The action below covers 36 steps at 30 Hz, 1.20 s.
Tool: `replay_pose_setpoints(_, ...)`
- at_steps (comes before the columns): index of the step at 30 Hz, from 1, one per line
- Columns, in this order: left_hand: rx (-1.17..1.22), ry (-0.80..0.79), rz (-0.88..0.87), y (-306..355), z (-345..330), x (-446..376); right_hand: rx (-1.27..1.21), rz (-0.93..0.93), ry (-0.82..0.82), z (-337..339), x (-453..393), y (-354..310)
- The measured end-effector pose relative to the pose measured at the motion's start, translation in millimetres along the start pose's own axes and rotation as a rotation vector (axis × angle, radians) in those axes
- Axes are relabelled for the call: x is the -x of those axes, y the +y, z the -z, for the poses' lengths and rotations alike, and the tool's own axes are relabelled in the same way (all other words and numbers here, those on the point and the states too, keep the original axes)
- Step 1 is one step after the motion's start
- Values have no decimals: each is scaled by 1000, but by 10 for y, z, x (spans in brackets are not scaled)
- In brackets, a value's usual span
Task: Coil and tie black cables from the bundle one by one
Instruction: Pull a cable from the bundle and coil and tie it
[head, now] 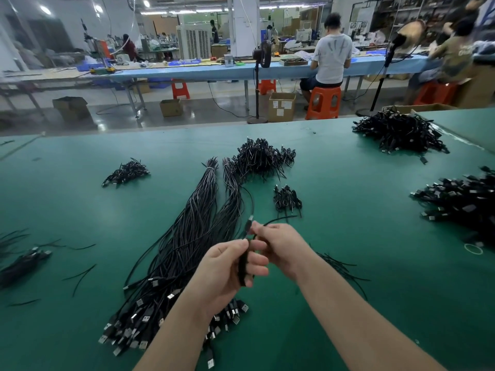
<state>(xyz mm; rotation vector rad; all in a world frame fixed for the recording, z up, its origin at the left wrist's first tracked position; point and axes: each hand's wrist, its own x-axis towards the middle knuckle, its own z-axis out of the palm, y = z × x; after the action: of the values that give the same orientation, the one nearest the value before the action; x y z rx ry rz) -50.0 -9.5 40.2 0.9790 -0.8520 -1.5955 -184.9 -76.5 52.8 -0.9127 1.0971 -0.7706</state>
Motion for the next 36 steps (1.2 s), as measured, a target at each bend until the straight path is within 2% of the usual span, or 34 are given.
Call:
replay_pose_setpoints(2, -37, 8, 27, -48, -16, 6, 109, 79, 90, 29, 24, -143)
replay_pose_setpoints(4, -22, 67, 27, -88, -33, -14, 153, 165, 107, 51, 40, -245)
replay_pose_setpoints(9, 54, 181, -44, -140, -93, -114, 400, 412, 70, 10, 212, -347)
replay_pose_setpoints(12, 94, 215, -130, -123, -104, -145, 457, 443, 11, -22, 332, -302)
replay_pose_setpoints(15, 82, 270, -188, -92, -108, -160, 350, 403, -5, -29, 406, -220)
replay_pose_setpoints(18, 96, 360, -212, -81, -114, -189, 188, 295, -12, -41, 451, -135)
replay_pose_setpoints(21, 103, 409, -203, -100, -118, -211, 118, 158, -86, -61, 485, -47)
replay_pose_setpoints(30, 312, 415, -226, 56, -229, -236, 20, -83, -229, 44, 455, 184)
replay_pose_setpoints(36, 289, 364, -181, 114, -277, -225, -62, -129, -287, 101, 401, 223)
